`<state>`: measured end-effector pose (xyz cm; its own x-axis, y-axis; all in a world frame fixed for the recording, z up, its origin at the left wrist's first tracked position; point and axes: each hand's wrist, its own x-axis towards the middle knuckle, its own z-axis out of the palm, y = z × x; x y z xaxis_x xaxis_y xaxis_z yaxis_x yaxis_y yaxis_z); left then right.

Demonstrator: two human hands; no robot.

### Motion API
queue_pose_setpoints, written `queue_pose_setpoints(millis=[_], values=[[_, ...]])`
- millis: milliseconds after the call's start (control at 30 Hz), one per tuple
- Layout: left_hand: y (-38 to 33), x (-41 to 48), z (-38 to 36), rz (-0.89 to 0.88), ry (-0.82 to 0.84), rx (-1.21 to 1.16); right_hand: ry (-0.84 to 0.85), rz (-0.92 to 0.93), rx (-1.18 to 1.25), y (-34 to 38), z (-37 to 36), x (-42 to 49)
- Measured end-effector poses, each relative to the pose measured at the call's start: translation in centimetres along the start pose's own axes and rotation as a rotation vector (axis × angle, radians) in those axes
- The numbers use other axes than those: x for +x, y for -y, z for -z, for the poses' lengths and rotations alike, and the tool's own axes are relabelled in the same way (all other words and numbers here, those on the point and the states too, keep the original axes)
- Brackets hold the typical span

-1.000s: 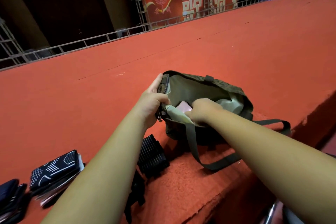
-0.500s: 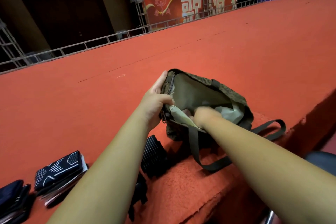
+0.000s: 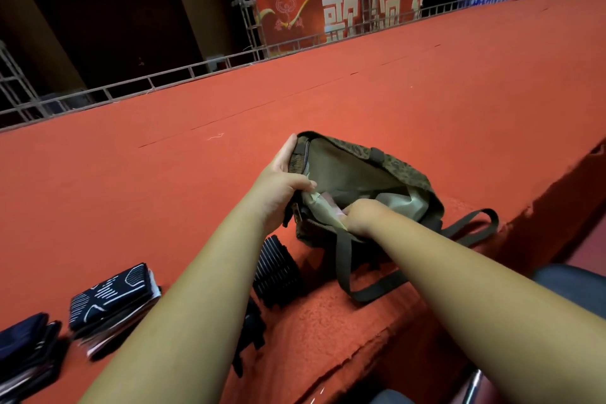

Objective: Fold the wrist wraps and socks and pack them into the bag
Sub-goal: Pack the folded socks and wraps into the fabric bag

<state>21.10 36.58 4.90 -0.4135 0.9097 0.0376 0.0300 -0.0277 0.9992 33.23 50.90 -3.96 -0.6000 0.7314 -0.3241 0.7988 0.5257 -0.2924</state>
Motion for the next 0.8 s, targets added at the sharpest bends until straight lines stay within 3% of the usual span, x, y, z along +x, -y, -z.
queue_pose_setpoints(millis=[400,800], values=[[0.6,-2.7,2.1,0.092,-0.253,0.704,-0.315,0.162,0.274,0.4,1.7,-6.9],[-1.1,-13.3,9.7,0.154,-0.261,0.681,-0.305,0.431,0.543,9.4,1.1,-14.7]])
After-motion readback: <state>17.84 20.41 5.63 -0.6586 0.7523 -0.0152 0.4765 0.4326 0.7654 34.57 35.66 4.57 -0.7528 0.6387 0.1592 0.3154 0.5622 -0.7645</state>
